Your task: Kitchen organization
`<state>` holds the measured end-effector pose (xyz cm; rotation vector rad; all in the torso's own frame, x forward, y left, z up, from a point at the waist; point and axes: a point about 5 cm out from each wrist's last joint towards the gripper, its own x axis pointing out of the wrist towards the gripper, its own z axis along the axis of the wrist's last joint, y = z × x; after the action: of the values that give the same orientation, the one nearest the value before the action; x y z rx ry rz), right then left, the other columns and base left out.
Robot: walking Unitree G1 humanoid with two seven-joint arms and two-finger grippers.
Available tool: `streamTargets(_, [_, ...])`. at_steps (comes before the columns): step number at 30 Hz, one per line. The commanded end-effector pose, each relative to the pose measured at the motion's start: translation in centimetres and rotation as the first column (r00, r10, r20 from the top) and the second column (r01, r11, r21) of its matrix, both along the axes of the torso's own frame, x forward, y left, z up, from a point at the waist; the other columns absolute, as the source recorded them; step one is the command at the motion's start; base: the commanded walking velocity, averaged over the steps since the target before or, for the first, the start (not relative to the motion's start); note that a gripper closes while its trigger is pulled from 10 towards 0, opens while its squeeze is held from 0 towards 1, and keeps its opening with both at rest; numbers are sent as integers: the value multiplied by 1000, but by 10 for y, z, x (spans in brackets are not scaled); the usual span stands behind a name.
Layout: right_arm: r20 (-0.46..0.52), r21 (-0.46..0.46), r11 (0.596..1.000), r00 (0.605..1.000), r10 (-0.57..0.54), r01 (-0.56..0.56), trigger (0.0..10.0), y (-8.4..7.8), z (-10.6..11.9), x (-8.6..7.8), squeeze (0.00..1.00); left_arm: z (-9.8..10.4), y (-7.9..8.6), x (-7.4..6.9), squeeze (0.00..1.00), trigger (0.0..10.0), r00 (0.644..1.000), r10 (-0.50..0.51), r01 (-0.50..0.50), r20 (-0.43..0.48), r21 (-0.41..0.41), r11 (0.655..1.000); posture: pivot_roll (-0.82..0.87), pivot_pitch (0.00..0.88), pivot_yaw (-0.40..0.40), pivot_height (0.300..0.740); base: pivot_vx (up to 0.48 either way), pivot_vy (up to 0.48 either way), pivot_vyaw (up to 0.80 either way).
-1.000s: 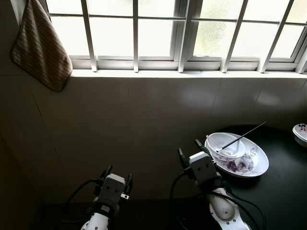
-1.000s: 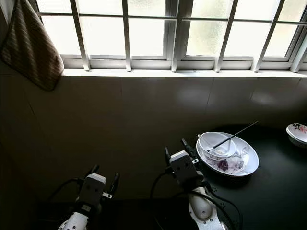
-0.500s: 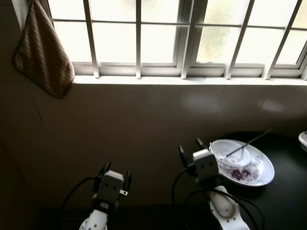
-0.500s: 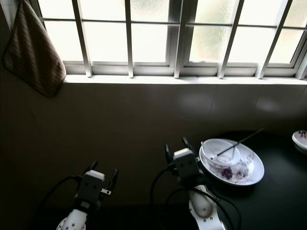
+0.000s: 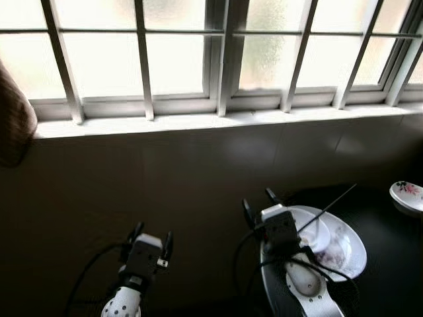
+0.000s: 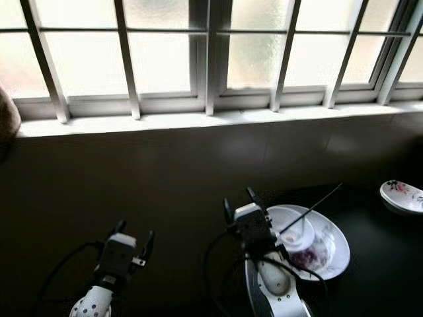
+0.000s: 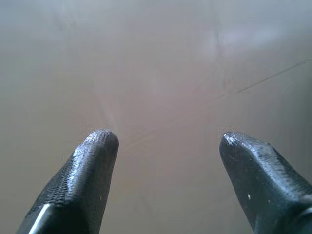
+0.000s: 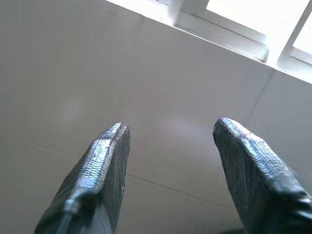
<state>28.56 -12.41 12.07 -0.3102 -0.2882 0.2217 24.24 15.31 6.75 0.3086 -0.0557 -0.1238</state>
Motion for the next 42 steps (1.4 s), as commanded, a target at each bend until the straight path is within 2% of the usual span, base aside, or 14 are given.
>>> streamTargets(1, [-9, 15, 999, 999, -35, 35, 10000, -8, 1, 3, 0, 1, -10, 0, 0, 10000, 1000, -30, 30, 9, -19, 999, -18, 0, -34, 736, 251, 0, 0])
streamTargets(5, [-30, 48, 998, 999, -46, 47, 10000, -10, 1, 4, 0, 1, -10, 0, 0, 10000, 1000, -29, 29, 5, -20, 999, -18, 0, -35, 736, 0, 0, -600])
streamTargets(10, [13, -10, 998, 998, -69, 69, 10000, -12, 4, 5, 0, 1, -11, 1, 0, 10000, 999, -31, 31, 10, -25, 999, -18, 0, -36, 736, 0, 0, -320])
streamTargets(15, [25, 72, 987, 989, -149, 147, 10000, -25, 15, 13, 0, 1, -11, 1, 0, 10000, 999, -32, 32, 8, -26, 999, -18, 0, -36, 736, 0, 0, 0])
streamTargets(17, [93, 130, 952, 953, -290, 277, 10000, -41, 31, 15, 0, 0, -11, 1, 0, 10000, 999, -33, 33, 7, -26, 999, -20, 0, -37, 736, 0, 0, 0])
streamTargets(21, [87, 190, 882, 888, -452, 430, 10000, -64, 33, 14, 0, 0, -12, 1, 0, 10000, 999, -33, 33, 4, -28, 999, -20, 0, -40, 736, 0, 0, 0])
streamTargets(22, [30, 222, 840, 858, -513, 494, 10000, -75, 27, 13, 0, 0, -12, 1, 0, 10000, 999, -34, 34, 3, -28, 999, -19, 0, -41, 736, 0, 0, 0])
streamTargets(24, [5, 233, 822, 844, -536, 520, 10000, -80, 24, 13, 0, 0, -12, 1, 0, 10000, 999, -34, 34, 3, -28, 999, -17, 0, -42, 736, 0, 0, 0])
streamTargets(26, [-112, 280, 746, 793, -599, 604, 10000, -97, 11, 14, 0, -1, -12, 1, 0, 10000, 999, -34, 34, 2, -29, 999, -17, 0, -42, 736, 0, 0, 0])
streamTargets(30, [-211, 316, 692, 759, -616, 649, 10000, -109, 3, 19, 0, -1, -12, 2, 0, 10000, 999, -35, 35, 1, -30, 999, -16, 0, -42, 736, 0, 0, 0])
streamTargets(31, [-292, 354, 680, 767, -571, 641, 10000, -108, -3, 25, 0, -1, -12, 2, 0, 10000, 999, -36, 36, -1, -29, 999, -16, 0, -42, 736, 0, 0, 0])
streamTargets(33, [-341, 378, 674, 773, -536, 634, 10000, -106, -6, 29, 0, -1, -12, 2, 0, 10000, 999, -37, 37, -2, -29, 999, -16, 0, -42, 736, 0, 0, 0])
streamTargets(35, [-380, 407, 673, 784, -490, 618, 10000, -103, -8, 34, 0, -1, -12, 2, 0, 10000, 999, -38, 38, -3, -28, 999, -16, 0, -42, 736, 0, 0, 0])
streamTargets(42, [-489, 543, 593, 798, -353, 595, 10000, -103, -8, 51, 0, -1, -13, 3, 0, 10000, 999, -38, 38, -2, -25, 999, -13, 0, -42, 736, 0, 0, 0])
